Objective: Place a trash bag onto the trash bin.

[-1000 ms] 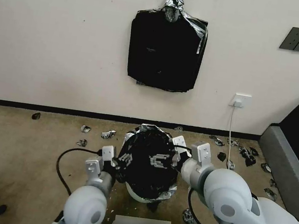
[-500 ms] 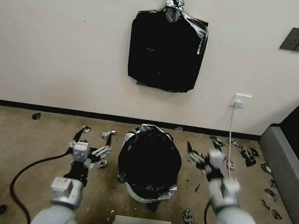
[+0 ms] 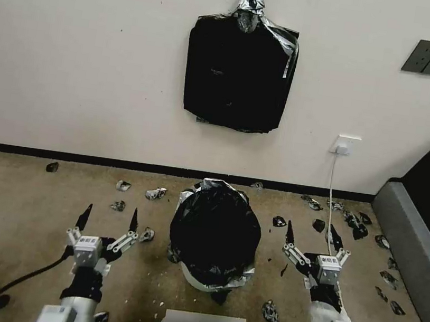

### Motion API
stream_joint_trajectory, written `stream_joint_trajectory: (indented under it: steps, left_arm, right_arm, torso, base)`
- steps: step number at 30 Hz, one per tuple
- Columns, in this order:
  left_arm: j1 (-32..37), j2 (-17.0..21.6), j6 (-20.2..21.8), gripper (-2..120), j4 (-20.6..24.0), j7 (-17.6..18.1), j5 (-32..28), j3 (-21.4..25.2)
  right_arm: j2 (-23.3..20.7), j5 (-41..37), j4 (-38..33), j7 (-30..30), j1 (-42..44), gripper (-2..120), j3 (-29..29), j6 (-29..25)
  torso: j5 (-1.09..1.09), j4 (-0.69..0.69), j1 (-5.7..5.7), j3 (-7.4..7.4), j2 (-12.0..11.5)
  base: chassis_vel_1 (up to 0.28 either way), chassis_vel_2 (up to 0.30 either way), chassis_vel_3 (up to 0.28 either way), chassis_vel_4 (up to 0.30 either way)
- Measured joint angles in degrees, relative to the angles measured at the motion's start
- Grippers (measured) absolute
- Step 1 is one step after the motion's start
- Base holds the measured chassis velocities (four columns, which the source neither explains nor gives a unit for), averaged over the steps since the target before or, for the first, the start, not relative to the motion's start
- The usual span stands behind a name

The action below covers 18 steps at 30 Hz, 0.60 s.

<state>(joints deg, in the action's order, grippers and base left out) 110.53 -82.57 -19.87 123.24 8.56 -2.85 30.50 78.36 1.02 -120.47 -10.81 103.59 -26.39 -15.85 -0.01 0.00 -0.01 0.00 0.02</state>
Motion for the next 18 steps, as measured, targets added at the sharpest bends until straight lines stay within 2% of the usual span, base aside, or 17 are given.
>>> stream_joint_trajectory:
  steps: [18]
  left_arm:
    - [-0.3,0.1,0.4,100,-0.1,0.3,-0.4,-0.2]
  right_arm:
    - [-0.4,-0.8,-0.1,-0.3,-0.5,100,0.4,0.6]
  torso:
    - [0.01,0.0,0.0,0.0,0.0]
  base:
    - [0.0,0.0,0.0,0.0]
